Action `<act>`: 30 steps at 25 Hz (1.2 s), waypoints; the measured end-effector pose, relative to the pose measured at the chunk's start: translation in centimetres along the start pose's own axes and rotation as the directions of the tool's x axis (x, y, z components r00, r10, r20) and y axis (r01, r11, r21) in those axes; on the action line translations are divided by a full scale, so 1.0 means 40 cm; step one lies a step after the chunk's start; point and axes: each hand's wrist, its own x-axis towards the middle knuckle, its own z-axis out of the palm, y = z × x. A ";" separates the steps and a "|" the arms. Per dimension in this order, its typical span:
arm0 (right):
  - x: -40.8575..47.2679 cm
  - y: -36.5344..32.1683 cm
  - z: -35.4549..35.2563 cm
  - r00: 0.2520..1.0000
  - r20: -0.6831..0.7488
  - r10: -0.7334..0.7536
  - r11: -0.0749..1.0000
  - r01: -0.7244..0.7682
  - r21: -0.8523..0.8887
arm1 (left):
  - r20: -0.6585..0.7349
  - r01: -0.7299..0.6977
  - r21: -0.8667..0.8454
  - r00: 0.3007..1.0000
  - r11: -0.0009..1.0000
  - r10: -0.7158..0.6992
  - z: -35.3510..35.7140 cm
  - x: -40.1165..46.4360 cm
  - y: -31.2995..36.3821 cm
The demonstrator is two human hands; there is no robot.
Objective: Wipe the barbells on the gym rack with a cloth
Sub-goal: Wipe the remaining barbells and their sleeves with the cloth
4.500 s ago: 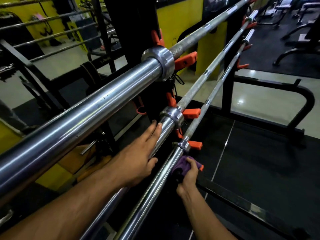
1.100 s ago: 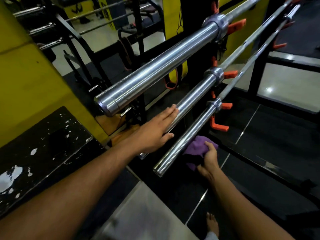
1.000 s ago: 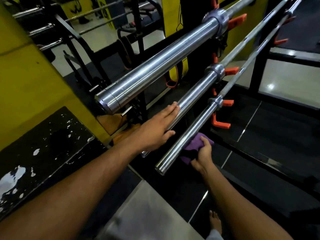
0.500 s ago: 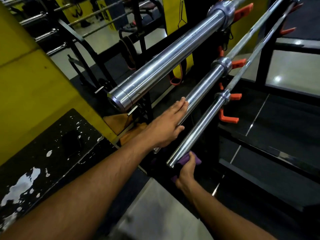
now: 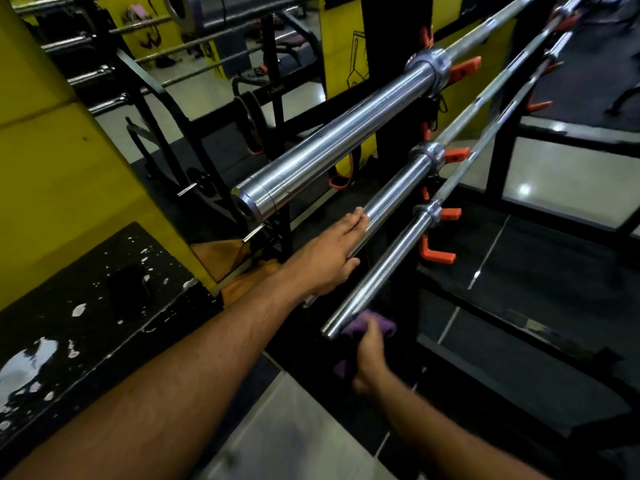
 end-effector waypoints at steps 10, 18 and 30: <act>-0.145 -0.041 -0.090 0.995 0.095 0.030 0.974 -0.008 -0.225 | -0.187 -0.099 0.154 0.974 0.983 0.127 -0.030 -0.045 0.048; -0.260 -0.199 -0.203 0.948 0.310 0.069 0.937 0.045 -0.346 | -0.314 -0.077 -0.372 0.948 0.925 -0.047 0.267 -0.431 0.113; -0.302 -0.215 -0.219 0.931 0.363 -0.049 0.857 0.226 -0.462 | -0.077 0.090 -0.558 0.984 0.825 -0.160 0.334 -0.443 0.173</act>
